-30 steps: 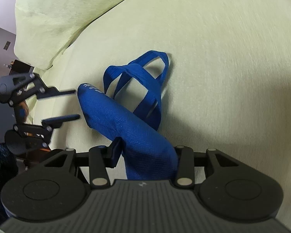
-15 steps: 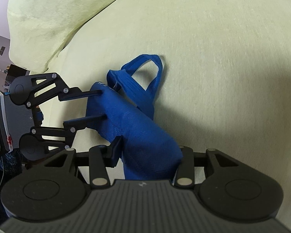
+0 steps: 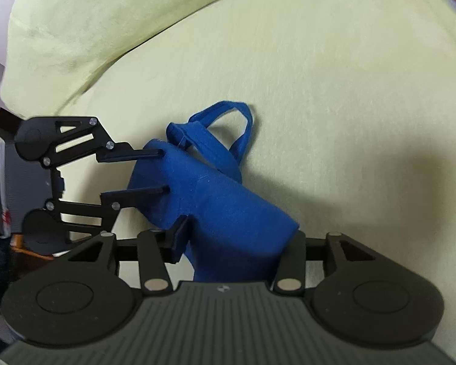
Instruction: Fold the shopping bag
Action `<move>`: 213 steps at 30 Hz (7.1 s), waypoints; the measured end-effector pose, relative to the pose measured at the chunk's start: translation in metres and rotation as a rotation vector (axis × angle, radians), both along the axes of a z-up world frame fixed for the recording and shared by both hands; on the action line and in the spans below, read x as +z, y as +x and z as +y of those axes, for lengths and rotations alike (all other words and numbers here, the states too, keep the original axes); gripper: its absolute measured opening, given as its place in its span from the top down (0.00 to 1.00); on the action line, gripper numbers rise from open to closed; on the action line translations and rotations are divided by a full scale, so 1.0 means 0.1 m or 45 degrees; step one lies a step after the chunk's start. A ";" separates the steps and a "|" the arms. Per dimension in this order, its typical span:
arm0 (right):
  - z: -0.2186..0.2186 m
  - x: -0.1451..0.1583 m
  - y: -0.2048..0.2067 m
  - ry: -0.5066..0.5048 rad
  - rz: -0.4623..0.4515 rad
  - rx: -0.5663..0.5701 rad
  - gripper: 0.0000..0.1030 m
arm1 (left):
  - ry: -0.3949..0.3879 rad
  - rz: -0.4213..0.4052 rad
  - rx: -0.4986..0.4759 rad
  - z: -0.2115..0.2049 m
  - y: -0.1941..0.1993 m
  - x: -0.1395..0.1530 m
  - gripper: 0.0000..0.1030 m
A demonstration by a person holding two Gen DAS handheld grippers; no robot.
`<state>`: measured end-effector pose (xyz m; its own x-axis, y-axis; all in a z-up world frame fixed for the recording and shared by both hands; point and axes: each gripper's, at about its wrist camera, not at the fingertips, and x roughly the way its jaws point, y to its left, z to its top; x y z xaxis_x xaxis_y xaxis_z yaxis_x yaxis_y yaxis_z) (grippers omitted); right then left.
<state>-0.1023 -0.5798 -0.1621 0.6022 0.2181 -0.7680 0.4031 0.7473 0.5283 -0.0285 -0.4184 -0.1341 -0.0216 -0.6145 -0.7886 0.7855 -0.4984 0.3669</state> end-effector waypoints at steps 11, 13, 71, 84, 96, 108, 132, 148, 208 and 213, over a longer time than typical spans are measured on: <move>0.53 0.60 -0.49 -0.738 -0.057 -0.394 0.62 | 0.027 -0.053 -0.021 -0.04 -0.09 0.00 0.79; 0.67 0.70 -0.64 -0.814 -0.138 -0.443 0.78 | 0.031 -0.066 -0.025 -0.04 -0.11 0.00 0.79; 1.28 0.04 -0.61 -0.090 -0.226 -0.824 0.64 | 0.040 -0.041 -0.026 -0.08 -0.06 -0.02 0.79; 1.07 -0.23 -0.30 0.052 -0.261 -1.224 0.62 | 0.015 0.002 -0.027 -0.10 -0.02 -0.03 0.79; 0.98 -0.04 -0.07 -0.317 -0.186 -0.925 0.64 | 0.063 0.027 -0.012 -0.32 0.19 0.12 0.68; 1.07 -0.09 -0.12 -0.366 -0.229 -0.925 0.64 | 0.311 0.301 0.102 -0.99 0.62 -0.08 0.73; 0.97 -0.03 -0.10 -0.345 -0.209 -0.863 0.63 | 0.305 0.699 -0.113 -0.80 0.80 0.21 0.98; 0.54 -0.31 -0.27 0.188 -0.491 -1.137 0.47 | 0.138 -0.167 -0.419 -0.38 -0.09 0.04 0.70; 0.38 -0.31 -0.44 -0.032 -0.414 -0.980 0.68 | 0.303 1.058 0.572 -0.77 0.90 -0.22 0.99; 0.40 -0.30 -0.43 -0.050 -0.412 -0.971 0.68 | 0.361 1.397 0.696 -0.64 1.18 -0.46 1.00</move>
